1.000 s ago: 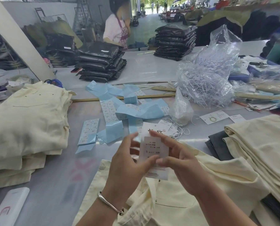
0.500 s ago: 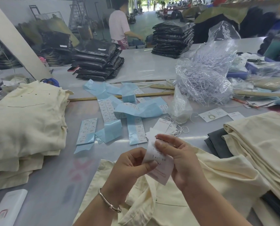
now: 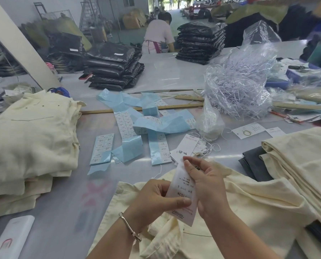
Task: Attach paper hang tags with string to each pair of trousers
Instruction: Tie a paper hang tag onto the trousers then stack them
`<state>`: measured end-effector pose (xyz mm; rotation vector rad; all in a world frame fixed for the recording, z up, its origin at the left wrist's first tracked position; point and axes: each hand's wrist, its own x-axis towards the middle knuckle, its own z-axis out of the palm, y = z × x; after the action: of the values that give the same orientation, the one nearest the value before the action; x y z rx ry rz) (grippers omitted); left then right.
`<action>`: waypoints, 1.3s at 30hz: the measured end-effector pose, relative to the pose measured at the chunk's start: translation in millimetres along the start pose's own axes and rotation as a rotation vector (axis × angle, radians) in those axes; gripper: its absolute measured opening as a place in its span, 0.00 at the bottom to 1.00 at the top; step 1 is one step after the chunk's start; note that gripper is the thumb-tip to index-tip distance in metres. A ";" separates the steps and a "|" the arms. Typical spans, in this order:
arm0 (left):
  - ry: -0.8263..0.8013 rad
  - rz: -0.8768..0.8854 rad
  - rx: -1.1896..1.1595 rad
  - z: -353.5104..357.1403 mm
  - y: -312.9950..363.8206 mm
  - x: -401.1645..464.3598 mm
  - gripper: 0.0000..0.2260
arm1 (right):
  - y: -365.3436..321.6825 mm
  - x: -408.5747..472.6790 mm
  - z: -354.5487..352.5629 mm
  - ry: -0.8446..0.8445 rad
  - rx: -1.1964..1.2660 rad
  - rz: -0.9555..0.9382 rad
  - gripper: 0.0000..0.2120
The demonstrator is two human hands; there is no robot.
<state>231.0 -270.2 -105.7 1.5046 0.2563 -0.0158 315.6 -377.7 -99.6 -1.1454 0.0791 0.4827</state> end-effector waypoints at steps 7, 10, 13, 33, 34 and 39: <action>-0.064 0.002 -0.138 -8.3 -16.0 1.1 0.14 | 20.6 6.7 1.1 -0.036 0.100 0.205 0.04; -0.092 -0.045 -0.117 -15.5 -19.6 6.8 0.16 | 28.4 12.4 0.4 -0.020 0.085 0.208 0.05; -0.102 -0.171 -0.054 -23.9 -29.6 11.5 0.16 | 33.4 24.4 -7.9 0.024 -0.207 -0.019 0.06; 0.836 -0.297 -0.161 -140.3 -84.3 -0.9 0.23 | 119.7 162.5 33.7 -0.594 -1.783 -0.416 0.06; 0.819 -0.289 -0.181 -141.9 -86.1 -1.9 0.21 | 121.2 163.4 34.5 -0.599 -1.780 -0.403 0.05; 0.708 -0.284 -0.209 -150.2 -89.1 -3.7 0.12 | 126.9 162.4 44.3 -0.631 -2.034 -0.493 0.08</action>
<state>188.6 -129.0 -199.3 1.2084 1.0071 0.3131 401.3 -244.2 -238.5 -2.7506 -1.5397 0.3472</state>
